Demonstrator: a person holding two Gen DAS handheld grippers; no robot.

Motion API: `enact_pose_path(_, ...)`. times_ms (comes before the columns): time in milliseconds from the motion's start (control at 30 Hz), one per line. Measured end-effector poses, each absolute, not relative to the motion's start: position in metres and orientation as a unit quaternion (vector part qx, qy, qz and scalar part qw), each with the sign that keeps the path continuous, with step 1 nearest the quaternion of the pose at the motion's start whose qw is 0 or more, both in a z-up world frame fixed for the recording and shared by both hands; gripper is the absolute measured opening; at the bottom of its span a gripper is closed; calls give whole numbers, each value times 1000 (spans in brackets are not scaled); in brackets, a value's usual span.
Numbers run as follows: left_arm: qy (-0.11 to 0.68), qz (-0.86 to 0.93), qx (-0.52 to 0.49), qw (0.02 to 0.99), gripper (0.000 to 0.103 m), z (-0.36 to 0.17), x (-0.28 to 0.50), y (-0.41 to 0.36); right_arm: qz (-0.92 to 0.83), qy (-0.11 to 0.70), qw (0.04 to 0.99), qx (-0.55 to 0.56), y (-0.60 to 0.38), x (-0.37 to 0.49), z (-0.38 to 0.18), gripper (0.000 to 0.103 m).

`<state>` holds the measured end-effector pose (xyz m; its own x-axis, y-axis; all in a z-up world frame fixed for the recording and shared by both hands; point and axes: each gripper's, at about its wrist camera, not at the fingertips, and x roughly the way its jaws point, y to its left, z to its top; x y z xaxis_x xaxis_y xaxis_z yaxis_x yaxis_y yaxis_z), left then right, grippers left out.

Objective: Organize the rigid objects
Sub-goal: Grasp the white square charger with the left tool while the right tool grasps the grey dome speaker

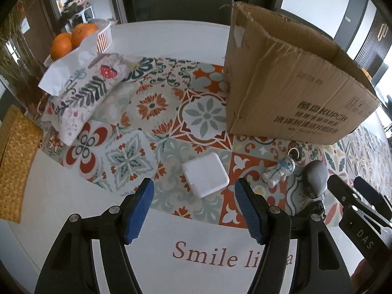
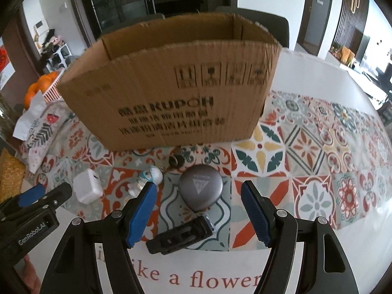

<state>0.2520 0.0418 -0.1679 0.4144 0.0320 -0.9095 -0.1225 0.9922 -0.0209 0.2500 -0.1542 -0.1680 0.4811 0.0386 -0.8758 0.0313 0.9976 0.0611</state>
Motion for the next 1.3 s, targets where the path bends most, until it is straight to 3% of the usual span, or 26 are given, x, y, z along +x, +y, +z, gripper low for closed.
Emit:
enact_pose_path(500,568,52,-54,820,69,-208,271,42,0,548,836,34,-153,268,-204,72)
enact_pose_path(1000,582,42,-75,809,69,-213,286,40,8,562,825,60,-162,294,-226,72)
enact_pose_path(1300,596,45,-78,798,64,-222,293,41,13,565,823,54,-154,305,-240,70)
